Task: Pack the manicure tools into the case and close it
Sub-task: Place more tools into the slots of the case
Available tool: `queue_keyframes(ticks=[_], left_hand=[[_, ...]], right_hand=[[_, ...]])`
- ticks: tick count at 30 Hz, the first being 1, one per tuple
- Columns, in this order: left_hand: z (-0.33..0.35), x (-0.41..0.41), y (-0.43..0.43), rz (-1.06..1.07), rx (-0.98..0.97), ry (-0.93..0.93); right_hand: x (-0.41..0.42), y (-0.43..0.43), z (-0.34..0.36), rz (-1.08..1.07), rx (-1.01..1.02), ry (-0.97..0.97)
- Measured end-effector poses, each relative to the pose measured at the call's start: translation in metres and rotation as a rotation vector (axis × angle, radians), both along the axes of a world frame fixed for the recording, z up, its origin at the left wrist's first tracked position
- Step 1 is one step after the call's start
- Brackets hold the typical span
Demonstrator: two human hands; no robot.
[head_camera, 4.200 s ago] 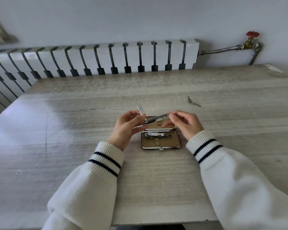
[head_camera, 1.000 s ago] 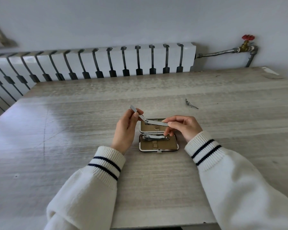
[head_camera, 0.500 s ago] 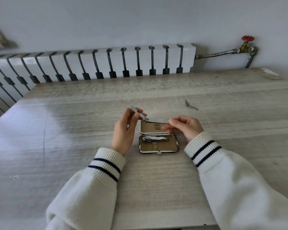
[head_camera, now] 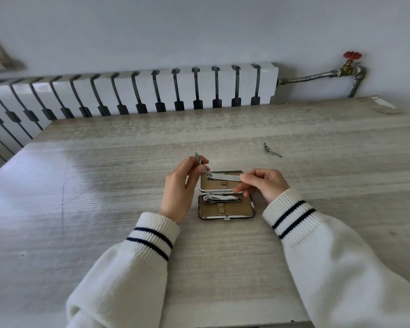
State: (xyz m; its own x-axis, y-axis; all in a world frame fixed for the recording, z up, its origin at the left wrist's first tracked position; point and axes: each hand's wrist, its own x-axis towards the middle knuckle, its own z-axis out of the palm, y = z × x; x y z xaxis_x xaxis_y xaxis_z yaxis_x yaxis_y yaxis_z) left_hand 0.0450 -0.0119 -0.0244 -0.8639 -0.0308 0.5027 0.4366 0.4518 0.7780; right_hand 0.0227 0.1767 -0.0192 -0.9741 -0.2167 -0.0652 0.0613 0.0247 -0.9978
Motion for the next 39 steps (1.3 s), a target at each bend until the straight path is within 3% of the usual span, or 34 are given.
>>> queue_keyframes(ticks=[18,23,39], left_hand=[[0.0015,0.0030,0.0044,-0.007,-0.242,0.045],[-0.0014,0.0027,0.0052,-0.006,-0.387,0.081],[-0.0034,0.0034,0.0072,-0.030,-0.471,0.063]], right_hand=[[-0.0007,-0.0004,0.0008,0.006,0.047,-0.005],[0.0003,-0.0009,0.0012,0.005,0.045,-0.005],[0.0047,-0.0026,0.0044,0.034,0.049,-0.005]])
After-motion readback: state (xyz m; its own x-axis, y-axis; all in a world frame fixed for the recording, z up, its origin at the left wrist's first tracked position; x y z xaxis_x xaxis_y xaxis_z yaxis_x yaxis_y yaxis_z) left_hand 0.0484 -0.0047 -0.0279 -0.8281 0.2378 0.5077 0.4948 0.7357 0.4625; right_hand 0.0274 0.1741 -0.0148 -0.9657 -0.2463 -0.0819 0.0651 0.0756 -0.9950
